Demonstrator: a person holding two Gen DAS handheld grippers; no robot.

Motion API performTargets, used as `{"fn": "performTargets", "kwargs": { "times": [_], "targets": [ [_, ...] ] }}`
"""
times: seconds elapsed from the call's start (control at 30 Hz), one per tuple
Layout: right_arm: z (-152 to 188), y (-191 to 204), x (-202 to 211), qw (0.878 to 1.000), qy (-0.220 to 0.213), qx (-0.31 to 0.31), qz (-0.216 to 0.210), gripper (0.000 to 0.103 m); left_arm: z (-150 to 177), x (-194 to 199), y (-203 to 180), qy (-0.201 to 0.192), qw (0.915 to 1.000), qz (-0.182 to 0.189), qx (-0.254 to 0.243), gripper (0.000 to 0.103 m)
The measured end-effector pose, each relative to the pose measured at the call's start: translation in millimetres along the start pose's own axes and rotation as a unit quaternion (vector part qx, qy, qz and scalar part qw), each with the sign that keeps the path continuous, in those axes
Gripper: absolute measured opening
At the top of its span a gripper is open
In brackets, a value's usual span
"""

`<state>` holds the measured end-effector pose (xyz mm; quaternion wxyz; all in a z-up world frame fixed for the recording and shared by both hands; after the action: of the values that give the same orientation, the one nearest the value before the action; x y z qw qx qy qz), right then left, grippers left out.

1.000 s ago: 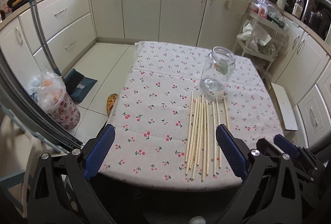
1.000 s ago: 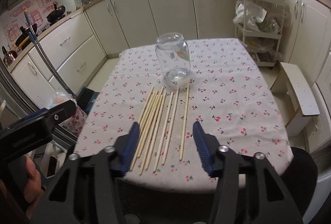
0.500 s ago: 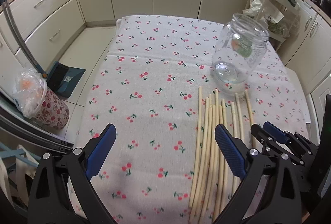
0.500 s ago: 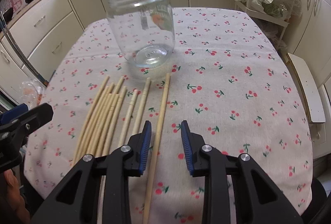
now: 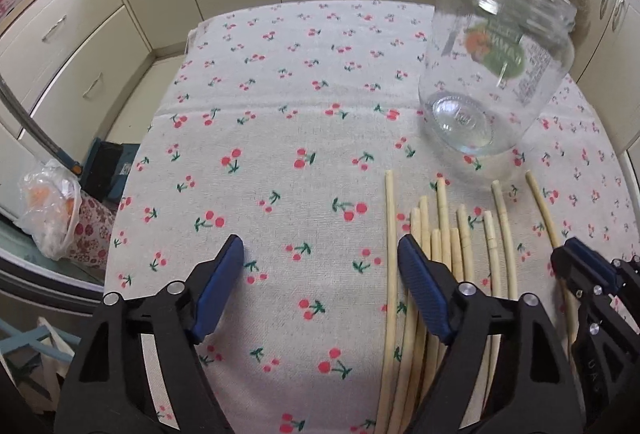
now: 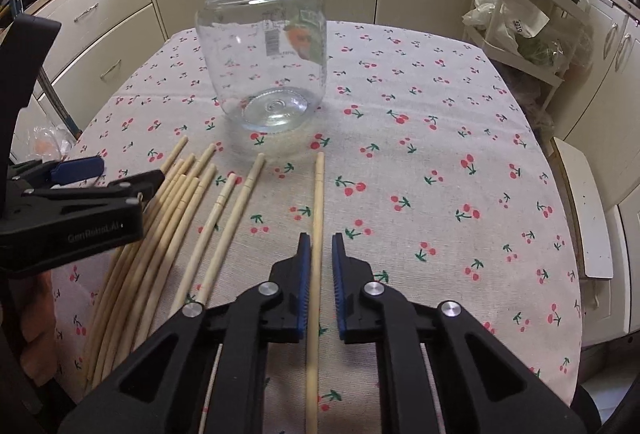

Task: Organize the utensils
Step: 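Lower the right tool onto one bamboo chopstick and close it while the left tool grasps another, then lift the left tool's chopstick into the glass jar and open it while the right tool holds its chopstick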

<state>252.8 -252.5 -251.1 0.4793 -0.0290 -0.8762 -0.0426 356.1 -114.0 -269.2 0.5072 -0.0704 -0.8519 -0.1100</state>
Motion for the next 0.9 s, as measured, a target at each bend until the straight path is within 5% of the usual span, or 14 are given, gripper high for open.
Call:
{"fn": "performTargets", "kwargs": {
  "times": [0.13,0.23,0.33,0.43,0.77,0.9],
  "targets": [
    [-4,1,-3,1.0,0.005,-0.003,-0.011,0.026,-6,-3,-4,-0.004,1.0,0.0,-0.008,0.069],
    [-5,4,-5,1.0,-0.002,0.004,-0.008,0.026,-8,-3,-9,-0.012,0.9997,-0.001,-0.02,0.06],
    [-6,6,-5,1.0,0.001,0.011,-0.014,0.006,-9,-1,-15,-0.016,0.9992,0.021,-0.03,0.038],
    [-5,5,-3,1.0,0.006,0.015,-0.018,0.006,-8,2,-20,-0.007,0.9983,0.042,-0.039,0.017],
    [-12,6,-9,0.999,0.019,0.02,-0.024,0.006,-15,1,-18,0.008,0.9976,0.057,-0.037,0.018],
    [-10,0,-7,0.999,0.02,-0.005,-0.042,0.006,-19,0,-14,0.02,0.9955,0.086,-0.034,0.005]
  ]
}}
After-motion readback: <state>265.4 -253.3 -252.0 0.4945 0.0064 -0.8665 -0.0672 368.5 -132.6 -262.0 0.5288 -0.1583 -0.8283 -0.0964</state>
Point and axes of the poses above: each gripper's, at about its wrist camera, not at the fingertips, and x roughly against the way its jaws point, y to its left, z to its underside, the point moved 2 cm from there along -x, roughly the way its jaws point, and after that the axes turned 5 degrees about -x, right-handed, at the moved point
